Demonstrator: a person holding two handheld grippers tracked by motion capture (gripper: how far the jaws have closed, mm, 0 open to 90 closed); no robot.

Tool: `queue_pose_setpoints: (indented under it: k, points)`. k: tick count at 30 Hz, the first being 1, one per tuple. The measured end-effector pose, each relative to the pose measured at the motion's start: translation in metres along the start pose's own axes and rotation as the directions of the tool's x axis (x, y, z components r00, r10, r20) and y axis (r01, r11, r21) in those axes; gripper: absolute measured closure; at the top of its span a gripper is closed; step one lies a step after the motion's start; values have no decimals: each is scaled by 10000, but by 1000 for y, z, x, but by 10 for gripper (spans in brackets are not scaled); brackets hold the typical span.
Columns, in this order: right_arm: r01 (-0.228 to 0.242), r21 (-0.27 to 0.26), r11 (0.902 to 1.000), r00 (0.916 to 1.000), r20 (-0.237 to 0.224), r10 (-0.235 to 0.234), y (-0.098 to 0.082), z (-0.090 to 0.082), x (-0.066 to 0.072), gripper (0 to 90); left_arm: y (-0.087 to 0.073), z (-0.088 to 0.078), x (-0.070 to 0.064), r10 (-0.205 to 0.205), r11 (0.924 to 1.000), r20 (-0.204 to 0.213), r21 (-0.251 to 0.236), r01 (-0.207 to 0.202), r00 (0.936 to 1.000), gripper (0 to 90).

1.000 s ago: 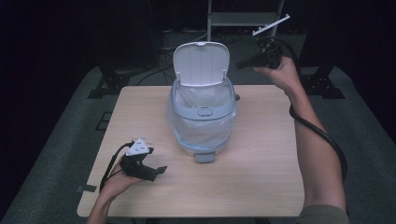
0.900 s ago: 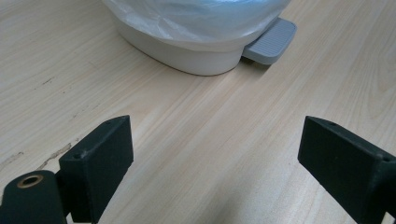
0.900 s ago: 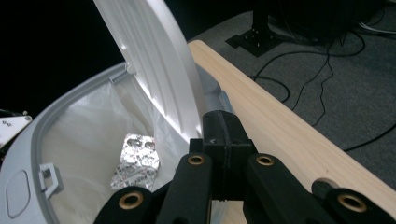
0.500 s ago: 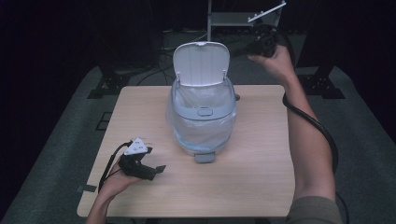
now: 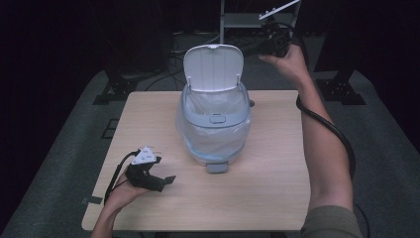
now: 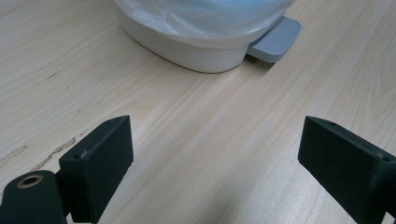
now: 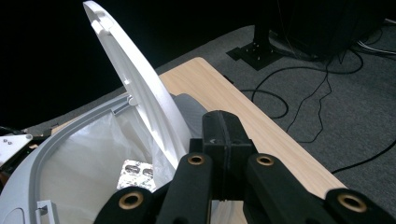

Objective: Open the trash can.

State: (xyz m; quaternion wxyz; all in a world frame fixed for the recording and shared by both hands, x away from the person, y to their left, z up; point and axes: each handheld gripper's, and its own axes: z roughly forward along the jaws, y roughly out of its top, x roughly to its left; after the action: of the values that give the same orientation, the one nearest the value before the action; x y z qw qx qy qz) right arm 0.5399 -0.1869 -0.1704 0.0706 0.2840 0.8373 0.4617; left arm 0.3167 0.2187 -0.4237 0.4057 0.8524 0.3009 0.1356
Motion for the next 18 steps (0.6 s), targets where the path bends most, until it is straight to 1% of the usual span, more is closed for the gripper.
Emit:
queue_pose_setpoints:
  k: [6,7,12,18]
  points:
    - [-10,11,10000,10000,-61,10,1,1,-1,896,-1,0,1,-72,10000,-1,-50,72,10000,93]
    - [2,-7,10000,9999,-137,-2,0,1,-2,896,-1,1,1,-81,10000,33,-21,81,10000,93]
    - [94,6,10000,9997,-232,-94,0,0,-1,896,-1,1,1,-94,10000,28,26,93,10000,93]
    - [336,129,9994,9983,-487,-330,0,-3,5,896,-1,1,1,-77,10000,24,21,77,10000,93]
